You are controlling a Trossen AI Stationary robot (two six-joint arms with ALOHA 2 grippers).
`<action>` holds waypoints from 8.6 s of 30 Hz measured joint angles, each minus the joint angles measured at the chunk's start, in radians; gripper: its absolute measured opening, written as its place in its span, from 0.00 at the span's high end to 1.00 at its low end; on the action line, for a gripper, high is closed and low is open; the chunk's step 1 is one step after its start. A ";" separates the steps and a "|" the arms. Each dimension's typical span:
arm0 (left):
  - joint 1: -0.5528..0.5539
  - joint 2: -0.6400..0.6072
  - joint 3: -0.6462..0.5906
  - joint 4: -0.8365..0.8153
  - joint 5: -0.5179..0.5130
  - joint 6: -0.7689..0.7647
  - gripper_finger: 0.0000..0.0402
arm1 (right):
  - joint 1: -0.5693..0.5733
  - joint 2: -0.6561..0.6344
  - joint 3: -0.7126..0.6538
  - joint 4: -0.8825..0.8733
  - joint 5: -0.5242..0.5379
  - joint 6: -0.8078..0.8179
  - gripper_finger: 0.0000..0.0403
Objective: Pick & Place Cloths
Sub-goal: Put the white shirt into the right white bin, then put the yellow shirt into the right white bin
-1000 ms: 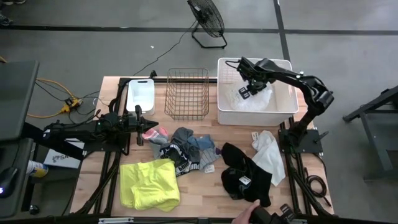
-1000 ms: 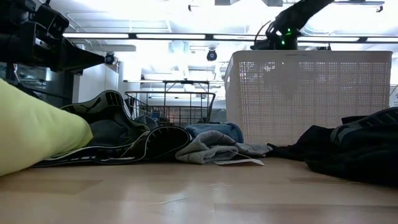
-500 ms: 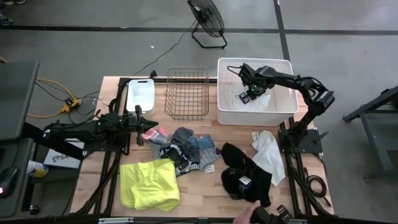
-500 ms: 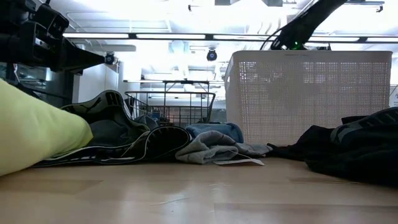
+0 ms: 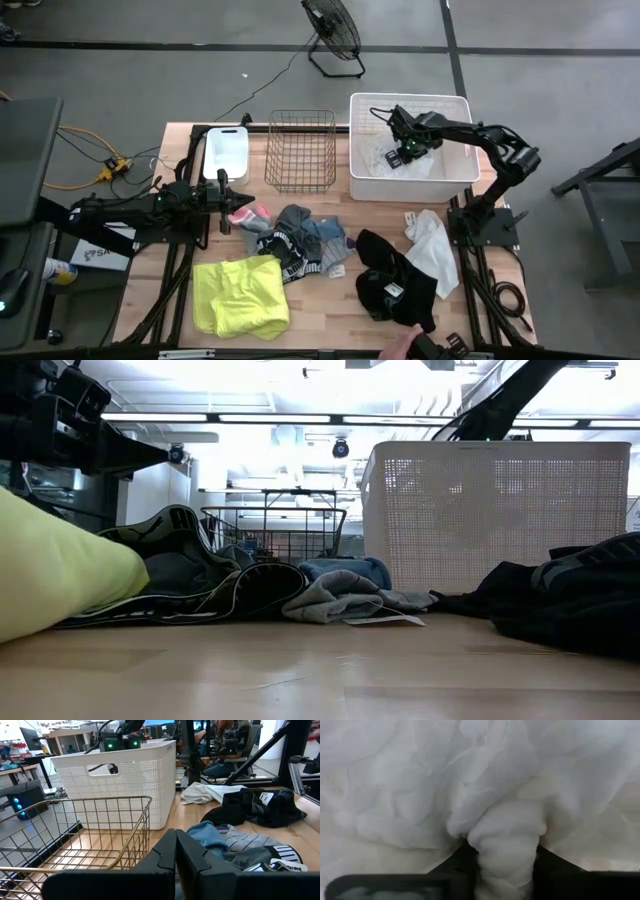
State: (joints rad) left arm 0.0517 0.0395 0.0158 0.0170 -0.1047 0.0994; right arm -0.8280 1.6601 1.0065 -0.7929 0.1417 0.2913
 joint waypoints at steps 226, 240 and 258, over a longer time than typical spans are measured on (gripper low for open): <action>-0.576 1.463 0.733 -0.590 0.275 -0.826 0.56 | 1.129 -0.836 -0.234 0.487 0.034 0.149 0.23; -0.575 1.481 0.732 -0.578 0.304 -0.829 0.96 | 1.129 -0.836 -0.234 0.485 0.034 0.154 0.23; -0.576 1.308 0.978 -0.670 0.410 -0.863 0.99 | 1.129 -0.836 -0.234 0.461 0.031 0.160 0.23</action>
State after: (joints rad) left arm -0.5243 1.3476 0.9935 -0.6527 0.3056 -0.7634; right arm 0.3012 0.8238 0.7723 -0.3320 0.1730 0.4515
